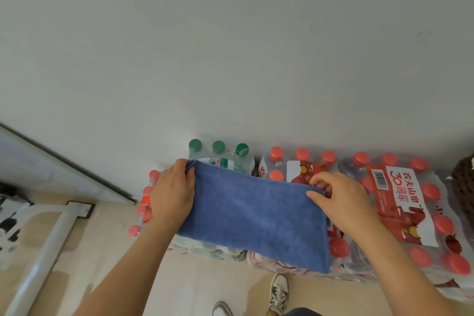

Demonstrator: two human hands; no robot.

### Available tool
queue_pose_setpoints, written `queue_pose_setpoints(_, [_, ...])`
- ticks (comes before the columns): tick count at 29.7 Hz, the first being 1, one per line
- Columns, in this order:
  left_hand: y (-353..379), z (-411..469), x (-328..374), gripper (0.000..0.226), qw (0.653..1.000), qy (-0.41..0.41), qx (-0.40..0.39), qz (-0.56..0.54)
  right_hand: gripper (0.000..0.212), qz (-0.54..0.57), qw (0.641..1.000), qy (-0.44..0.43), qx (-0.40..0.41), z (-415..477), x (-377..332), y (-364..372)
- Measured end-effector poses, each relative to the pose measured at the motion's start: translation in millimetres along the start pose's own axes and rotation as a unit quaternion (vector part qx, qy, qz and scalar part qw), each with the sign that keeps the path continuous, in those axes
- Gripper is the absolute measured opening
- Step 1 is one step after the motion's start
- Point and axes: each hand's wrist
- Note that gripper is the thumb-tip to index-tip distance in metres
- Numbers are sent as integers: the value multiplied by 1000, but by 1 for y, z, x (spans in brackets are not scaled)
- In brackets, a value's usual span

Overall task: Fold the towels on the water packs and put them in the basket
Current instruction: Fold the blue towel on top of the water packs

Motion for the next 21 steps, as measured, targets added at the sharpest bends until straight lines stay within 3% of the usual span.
queue_pose_setpoints(3, [3, -1, 1, 27, 1000, 0, -4, -9, 7, 12, 999, 24, -38, 1, 3, -5])
queue_pose_setpoints(7, [8, -2, 0, 27, 1000, 3, -4, -17, 10, 23, 999, 20, -14, 6, 4, -9])
queue_pose_setpoints(13, [13, -3, -4, 29, 1000, 3, 4, -4, 7, -42, 999, 11, -24, 7, 10, -1])
queue_pose_setpoints(16, [8, -4, -4, 31, 1000, 3, -1, -7, 17, -21, 997, 31, -64, 9, 12, -5])
queue_pose_setpoints(21, [-3, 2, -4, 31, 997, -30, -45, -62, 6, -66, 983, 50, -162, 22, -1, -15])
Point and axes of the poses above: each hand's wrist, its own z-axis towards the middle knuckle, its own y-axis out of the palm, x = y × z, and after that the axes turned 12 degrees about z, right-handed
